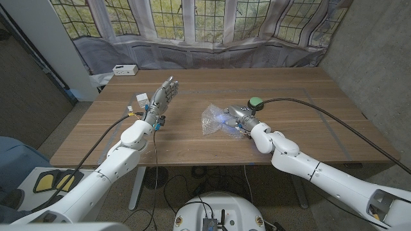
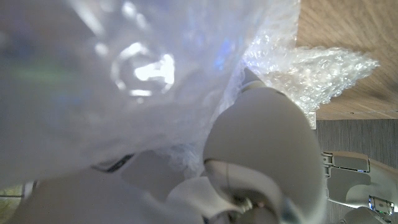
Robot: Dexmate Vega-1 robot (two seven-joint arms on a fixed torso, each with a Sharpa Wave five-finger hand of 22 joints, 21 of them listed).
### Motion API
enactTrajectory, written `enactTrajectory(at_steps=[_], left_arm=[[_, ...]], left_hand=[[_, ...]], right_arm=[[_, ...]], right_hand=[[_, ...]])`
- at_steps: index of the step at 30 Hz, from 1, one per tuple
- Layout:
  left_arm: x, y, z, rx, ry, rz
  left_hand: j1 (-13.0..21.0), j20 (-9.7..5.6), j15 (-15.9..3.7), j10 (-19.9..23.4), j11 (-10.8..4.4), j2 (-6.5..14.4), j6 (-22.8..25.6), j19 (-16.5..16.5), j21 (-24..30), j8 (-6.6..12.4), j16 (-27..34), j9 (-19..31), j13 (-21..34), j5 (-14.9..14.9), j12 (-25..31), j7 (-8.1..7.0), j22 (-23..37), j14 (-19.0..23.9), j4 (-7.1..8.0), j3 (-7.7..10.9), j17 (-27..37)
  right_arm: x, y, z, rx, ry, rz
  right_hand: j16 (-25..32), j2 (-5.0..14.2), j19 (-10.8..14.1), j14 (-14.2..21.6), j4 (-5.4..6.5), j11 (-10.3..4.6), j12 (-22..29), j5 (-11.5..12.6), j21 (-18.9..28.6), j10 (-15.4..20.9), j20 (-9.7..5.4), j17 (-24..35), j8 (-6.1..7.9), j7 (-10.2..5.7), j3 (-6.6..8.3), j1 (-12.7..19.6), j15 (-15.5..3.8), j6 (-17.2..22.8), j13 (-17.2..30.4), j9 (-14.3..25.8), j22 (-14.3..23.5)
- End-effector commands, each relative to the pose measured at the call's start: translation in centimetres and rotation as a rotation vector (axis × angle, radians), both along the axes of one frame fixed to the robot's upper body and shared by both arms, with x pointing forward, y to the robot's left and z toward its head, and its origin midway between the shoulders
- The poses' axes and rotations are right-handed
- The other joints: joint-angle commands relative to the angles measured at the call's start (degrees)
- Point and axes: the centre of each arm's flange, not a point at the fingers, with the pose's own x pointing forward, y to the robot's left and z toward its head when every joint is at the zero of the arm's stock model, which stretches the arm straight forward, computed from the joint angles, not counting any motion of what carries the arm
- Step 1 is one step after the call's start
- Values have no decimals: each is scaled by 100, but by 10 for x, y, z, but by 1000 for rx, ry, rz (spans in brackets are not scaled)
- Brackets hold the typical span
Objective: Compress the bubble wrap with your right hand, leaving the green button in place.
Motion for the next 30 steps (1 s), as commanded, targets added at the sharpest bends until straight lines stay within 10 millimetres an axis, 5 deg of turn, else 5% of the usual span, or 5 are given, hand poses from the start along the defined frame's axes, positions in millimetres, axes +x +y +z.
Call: enactTrajectory(at_steps=[1, 30], left_arm=[[2, 0, -1, -3, 8, 3], [5, -3, 3, -2, -1, -2]], left_hand=[[-23, 66, 14, 52, -3, 51, 44, -19, -2, 9, 17, 31, 29, -15, 3, -1, 7, 22, -17, 5, 9], [-30, 62, 12, 57, 9, 62, 51, -22, 5, 6, 12, 32, 32, -15, -2, 0, 9, 23, -26, 2, 9]], right_arm=[[-9, -6, 12, 50, -67, -1], [-40, -15, 49, 124, -186, -4]], right_hand=[[-54, 71, -34, 61, 56, 18, 5, 34, 14, 52, -21, 22, 17, 51, 25, 8, -462, 45, 21, 21, 15], [-158, 127, -156, 53, 87, 21, -42, 48, 108, 9, -20, 189, -62, 47, -24, -33, -398, 16, 18, 28, 16]])
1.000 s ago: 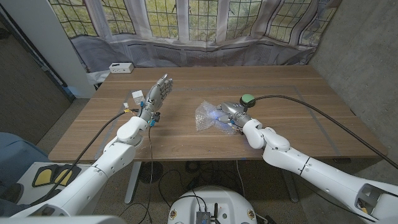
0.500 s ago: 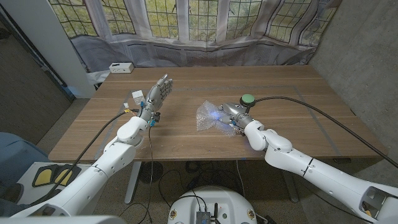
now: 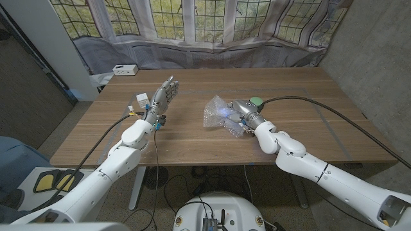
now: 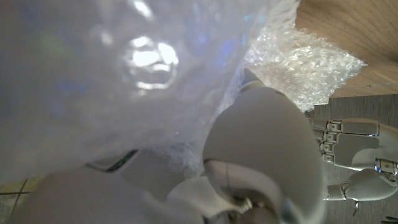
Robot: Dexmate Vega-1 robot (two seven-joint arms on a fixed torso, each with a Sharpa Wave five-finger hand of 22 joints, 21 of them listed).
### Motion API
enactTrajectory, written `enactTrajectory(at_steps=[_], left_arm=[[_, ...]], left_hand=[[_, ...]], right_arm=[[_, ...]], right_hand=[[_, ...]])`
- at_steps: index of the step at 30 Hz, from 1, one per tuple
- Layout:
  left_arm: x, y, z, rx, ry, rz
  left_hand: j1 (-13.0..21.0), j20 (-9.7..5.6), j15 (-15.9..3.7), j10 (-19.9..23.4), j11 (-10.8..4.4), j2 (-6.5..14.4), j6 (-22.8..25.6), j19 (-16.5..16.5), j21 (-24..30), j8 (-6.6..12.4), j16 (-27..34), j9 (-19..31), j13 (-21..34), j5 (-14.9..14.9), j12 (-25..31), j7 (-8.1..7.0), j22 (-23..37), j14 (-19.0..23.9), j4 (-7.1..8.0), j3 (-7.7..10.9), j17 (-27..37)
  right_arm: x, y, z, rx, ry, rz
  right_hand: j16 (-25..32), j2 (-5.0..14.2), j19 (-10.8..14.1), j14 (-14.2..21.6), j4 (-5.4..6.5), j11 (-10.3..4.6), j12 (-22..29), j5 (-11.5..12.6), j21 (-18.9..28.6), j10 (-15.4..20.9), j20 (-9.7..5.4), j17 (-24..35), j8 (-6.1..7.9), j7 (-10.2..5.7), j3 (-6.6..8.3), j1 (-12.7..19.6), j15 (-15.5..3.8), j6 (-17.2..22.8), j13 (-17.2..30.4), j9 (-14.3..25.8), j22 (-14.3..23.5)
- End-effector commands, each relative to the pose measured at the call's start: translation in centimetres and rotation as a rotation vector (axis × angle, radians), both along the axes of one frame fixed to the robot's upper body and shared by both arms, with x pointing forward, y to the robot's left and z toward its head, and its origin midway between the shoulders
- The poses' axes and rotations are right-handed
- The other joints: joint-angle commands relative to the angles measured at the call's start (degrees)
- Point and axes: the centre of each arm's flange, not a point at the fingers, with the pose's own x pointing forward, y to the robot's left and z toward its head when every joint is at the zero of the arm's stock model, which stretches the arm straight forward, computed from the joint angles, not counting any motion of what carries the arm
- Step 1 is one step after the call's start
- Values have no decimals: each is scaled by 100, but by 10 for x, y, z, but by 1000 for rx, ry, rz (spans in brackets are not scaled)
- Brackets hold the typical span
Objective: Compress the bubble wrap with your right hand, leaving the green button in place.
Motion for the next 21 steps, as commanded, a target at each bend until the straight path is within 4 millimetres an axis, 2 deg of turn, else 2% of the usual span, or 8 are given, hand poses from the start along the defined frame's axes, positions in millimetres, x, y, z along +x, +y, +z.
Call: enactTrajectory(at_steps=[1, 15, 21], left_arm=[[2, -2, 1, 0, -3, -4], [2, -1, 4, -1, -7, -1], [2, -1, 4, 2, -6, 2]], left_hand=[[1, 45, 17, 58, 5, 32, 48, -6, 5, 5, 12, 32, 32, -15, -1, 0, 10, 25, -27, 1, 10], [-1, 48, 14, 52, 2, 36, 44, -7, 7, 2, 11, 32, 33, -15, -6, 1, 10, 26, -32, 0, 10], [-2, 43, 11, 63, -6, 38, 45, -7, 8, 2, 11, 32, 34, -15, -3, -1, 10, 29, -34, 0, 10]], right_arm=[[-11, -3, 12, 28, -40, 1], [-21, -9, 26, 76, -82, 11], [-28, -10, 30, 89, -118, 25]], right_hand=[[-8, 80, -34, 23, 31, -17, -15, 26, 59, -34, -3, 61, -41, 17, -11, -25, -304, -19, 10, 31, 17], [-70, 106, -118, -30, 1, -25, -69, 36, 109, -94, -5, 167, -110, 41, -9, 6, -298, -80, 6, 29, 16], [-79, 127, -139, -29, 25, -14, -77, 32, 129, -85, -3, 204, -121, 36, -21, -24, -279, -71, 2, 28, 15]])
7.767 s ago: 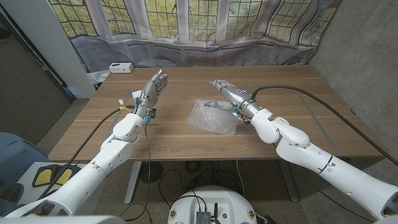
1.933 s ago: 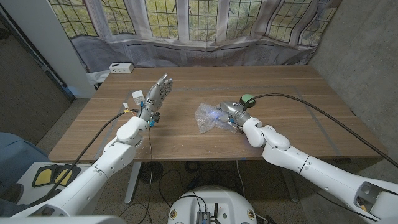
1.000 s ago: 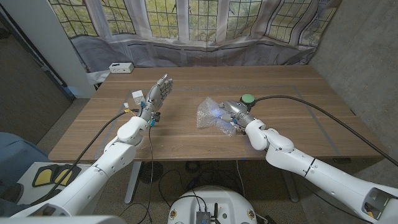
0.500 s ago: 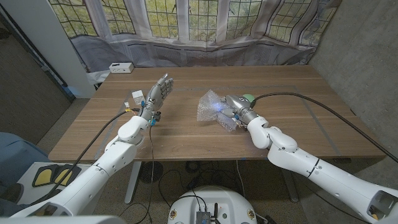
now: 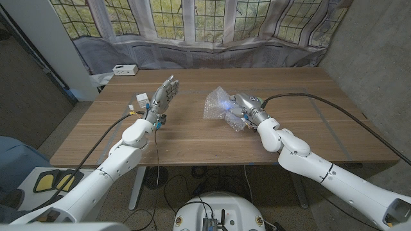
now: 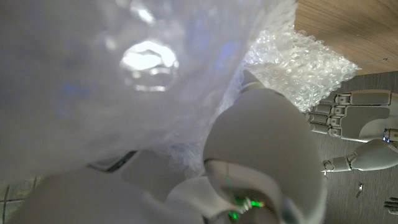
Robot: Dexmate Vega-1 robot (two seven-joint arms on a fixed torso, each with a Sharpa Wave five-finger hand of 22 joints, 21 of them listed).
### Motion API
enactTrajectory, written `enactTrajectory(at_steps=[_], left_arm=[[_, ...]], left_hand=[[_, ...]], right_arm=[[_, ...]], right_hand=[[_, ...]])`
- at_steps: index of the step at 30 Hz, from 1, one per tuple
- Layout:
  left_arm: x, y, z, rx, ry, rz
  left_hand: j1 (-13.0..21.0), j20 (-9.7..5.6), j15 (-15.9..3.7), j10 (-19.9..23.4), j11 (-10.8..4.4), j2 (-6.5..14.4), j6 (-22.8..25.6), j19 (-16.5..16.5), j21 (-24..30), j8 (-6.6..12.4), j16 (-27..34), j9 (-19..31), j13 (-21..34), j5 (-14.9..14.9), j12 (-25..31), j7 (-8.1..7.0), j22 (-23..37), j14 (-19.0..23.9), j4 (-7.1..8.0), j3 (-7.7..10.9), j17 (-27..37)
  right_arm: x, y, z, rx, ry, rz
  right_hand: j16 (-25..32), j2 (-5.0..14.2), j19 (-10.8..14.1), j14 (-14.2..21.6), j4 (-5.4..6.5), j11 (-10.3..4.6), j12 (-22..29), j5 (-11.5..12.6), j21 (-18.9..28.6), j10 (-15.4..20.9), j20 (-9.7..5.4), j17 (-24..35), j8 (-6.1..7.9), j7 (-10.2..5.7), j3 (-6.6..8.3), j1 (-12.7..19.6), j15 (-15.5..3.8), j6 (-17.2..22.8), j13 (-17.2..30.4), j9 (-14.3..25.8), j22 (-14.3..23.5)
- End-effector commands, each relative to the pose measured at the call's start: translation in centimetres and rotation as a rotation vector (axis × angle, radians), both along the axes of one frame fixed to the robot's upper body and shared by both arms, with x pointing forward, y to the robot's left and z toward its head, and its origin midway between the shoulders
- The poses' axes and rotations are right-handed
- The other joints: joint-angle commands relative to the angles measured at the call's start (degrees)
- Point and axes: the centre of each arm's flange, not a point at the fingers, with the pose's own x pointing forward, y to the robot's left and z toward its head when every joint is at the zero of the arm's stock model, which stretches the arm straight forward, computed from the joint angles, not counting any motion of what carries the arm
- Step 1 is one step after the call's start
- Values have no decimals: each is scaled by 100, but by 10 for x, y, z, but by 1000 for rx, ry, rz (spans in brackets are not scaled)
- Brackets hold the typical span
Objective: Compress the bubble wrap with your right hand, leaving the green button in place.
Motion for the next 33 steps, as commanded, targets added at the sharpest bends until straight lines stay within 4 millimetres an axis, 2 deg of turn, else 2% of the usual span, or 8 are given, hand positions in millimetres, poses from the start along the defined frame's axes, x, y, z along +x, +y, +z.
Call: enactTrajectory(at_steps=[1, 11, 20, 25, 27, 28, 31, 33], left_arm=[[0, 0, 1, 2, -2, 2], [0, 0, 2, 7, 0, 3], [1, 0, 3, 6, 1, 1], [2, 0, 2, 2, 2, 1], [2, 1, 2, 1, 2, 2], [2, 1, 2, 0, 1, 1], [2, 1, 2, -1, 0, 3], [2, 2, 2, -2, -1, 3]], left_hand=[[-2, 46, 12, 62, -5, 38, 47, -7, 8, 2, 11, 32, 34, -15, -3, -1, 10, 30, -18, 16, 10], [-4, 56, 12, 60, 5, 40, 52, 4, 13, 4, 10, 32, 35, -15, -6, 2, 10, 31, -22, 15, 10], [-5, 59, 12, 60, 2, 41, 51, 8, 16, 3, 11, 33, 35, -15, -7, -5, 10, 35, -24, 13, 10], [-6, 59, 10, 63, 3, 42, 49, 8, 16, 1, 11, 33, 35, -15, -7, -2, 10, 35, -26, 13, 10], [-7, 59, 12, 61, 2, 43, 57, 7, 16, 4, 10, 33, 35, -15, -8, 6, 10, 35, -26, 13, 10], [-7, 59, 12, 61, -2, 43, 57, 7, 16, 4, 10, 33, 36, -15, -8, 6, 10, 35, -26, 12, 10], [-7, 58, 19, 64, -7, 44, 59, 8, 16, 5, 11, 33, 36, -15, -7, -1, 10, 38, -27, 12, 10], [-7, 62, 20, 61, -17, 44, 57, 6, 16, 4, 12, 33, 36, -15, -9, -1, 10, 41, -28, 12, 10]], right_arm=[[-13, -3, 12, 35, -55, 22], [-26, -9, 27, 70, -104, 37], [-28, -11, 28, 84, -122, 42], [-28, -12, 28, 91, -143, 61], [-29, -12, 28, 94, -147, 60], [-29, -12, 28, 97, -151, 59], [-29, -12, 28, 104, -154, 63], [-28, -12, 28, 108, -152, 61]], right_hand=[[-32, 76, -6, -12, 24, 8, -29, 37, 44, -1, 8, 45, -35, -6, -15, 27, -276, -6, 8, 28, 15], [-52, 88, -35, -25, 5, 3, -55, 40, 84, -11, 6, 116, -60, -26, -14, 48, -284, 0, 5, 26, 13], [-59, 84, -63, -25, -23, -27, -57, 42, 121, 0, 8, 184, -88, -31, -14, 85, -298, -9, 24, 25, 14], [-54, 84, -41, 86, -30, -19, 31, 43, 177, 198, 10, 208, -45, -22, -13, 100, -336, 152, 61, 28, 18], [-60, 100, -21, 147, -23, -58, 89, 45, 221, 298, 4, 228, -6, -17, -10, 101, -355, 273, 100, 37, 23], [-41, 98, 2, 232, -25, -136, 187, 44, 269, 453, 0, 273, 9, -22, -24, 108, -367, 336, 157, 49, 29], [-8, 91, 36, 437, -53, -209, 509, 44, 426, 732, -9, 448, 110, -64, -76, 187, -400, 519, 428, 179, 58], [5, 27, 55, 631, -72, -433, 841, 37, 590, 800, -10, 633, 222, -33, -154, 271, -400, 606, 795, 354, 98]])
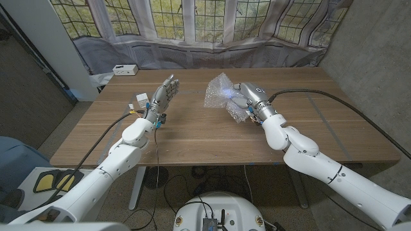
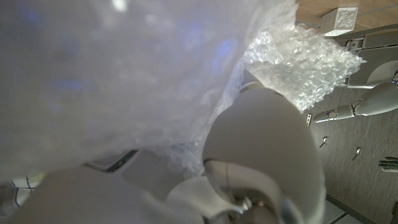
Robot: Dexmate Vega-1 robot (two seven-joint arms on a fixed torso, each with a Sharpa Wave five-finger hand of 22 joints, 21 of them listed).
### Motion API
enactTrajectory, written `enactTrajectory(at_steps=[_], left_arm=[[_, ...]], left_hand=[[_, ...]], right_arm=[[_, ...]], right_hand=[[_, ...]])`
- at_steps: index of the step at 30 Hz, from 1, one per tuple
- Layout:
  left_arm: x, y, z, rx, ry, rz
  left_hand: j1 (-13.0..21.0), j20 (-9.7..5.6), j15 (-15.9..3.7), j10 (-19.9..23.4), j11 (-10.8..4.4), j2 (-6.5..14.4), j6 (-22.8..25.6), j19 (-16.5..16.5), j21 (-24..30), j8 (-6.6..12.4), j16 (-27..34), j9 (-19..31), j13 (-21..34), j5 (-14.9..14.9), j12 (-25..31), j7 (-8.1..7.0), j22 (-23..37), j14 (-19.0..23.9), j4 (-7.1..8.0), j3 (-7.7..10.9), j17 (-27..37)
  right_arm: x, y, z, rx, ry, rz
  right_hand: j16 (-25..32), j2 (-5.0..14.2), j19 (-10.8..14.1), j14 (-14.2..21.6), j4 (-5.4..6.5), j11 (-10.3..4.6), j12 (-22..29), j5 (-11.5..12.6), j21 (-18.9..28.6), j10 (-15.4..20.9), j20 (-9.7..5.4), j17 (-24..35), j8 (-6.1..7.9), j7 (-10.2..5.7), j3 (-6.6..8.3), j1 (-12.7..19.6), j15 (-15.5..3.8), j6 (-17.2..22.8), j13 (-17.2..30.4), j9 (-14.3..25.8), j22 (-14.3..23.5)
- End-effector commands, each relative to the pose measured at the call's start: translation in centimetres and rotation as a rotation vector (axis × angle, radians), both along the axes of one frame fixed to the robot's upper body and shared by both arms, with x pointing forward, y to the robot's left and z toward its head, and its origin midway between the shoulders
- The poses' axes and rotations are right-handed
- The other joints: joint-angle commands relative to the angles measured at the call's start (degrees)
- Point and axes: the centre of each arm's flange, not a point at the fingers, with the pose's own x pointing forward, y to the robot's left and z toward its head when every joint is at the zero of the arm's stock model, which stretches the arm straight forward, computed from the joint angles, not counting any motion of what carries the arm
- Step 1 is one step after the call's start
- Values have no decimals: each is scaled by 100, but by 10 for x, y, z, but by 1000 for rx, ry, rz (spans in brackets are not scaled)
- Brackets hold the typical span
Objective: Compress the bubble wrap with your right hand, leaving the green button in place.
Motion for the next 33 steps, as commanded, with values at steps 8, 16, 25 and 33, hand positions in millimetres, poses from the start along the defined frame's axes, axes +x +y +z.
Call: enactTrajectory(at_steps=[8, 16, 25, 33], left_arm=[[1, 2, -1, -5, 1, 0], [2, 3, -2, -8, 0, 0], [3, 4, -3, -8, 8, 0], [5, 5, -3, -7, 11, -4]], left_hand=[[-7, 70, 14, 65, -11, 47, 63, 5, 16, 5, 12, 33, 6, -15, -8, -6, 11, 42, -31, 12, 11], [-7, 71, 8, 72, -12, 51, 64, 3, 15, 5, 12, 33, 6, -15, -7, -15, 11, 46, -34, 12, 11], [-8, 76, 12, 74, -15, 53, 67, -6, 12, 5, 11, 33, 7, -15, -7, -20, 11, 45, -37, 12, 11], [-9, 93, 13, 72, -17, 56, 71, -15, 10, 6, 10, 33, 7, -15, -9, -22, 11, 46, -39, 12, 11]], right_arm=[[-1, 0, 0, 37, -12, 8], [-1, 1, 0, 41, 5, 11], [-3, 4, 0, 23, -19, 10], [-4, 2, -1, 46, -36, 11]], right_hand=[[361, -354, 229, 1023, 35, -485, 1817, -56, 1232, -133, -12, 1540, 1076, 32, -656, 345, -409, 13, 2701, 1461, 323], [791, -403, 410, 1144, 54, -613, 2266, -48, 1861, -173, -14, 2301, 1714, 26, -996, 437, -385, -240, 3907, 2154, 439], [538, -242, 10, 680, 146, -500, 1876, -38, 1931, -373, -22, 2124, 1857, 15, -1112, 392, -381, -376, 3640, 2205, 384], [27, -57, -532, 165, 220, -282, 1406, -28, 1905, -656, -9, 1678, 1601, 37, -1175, 229, -313, -706, 3047, 1995, 211]])
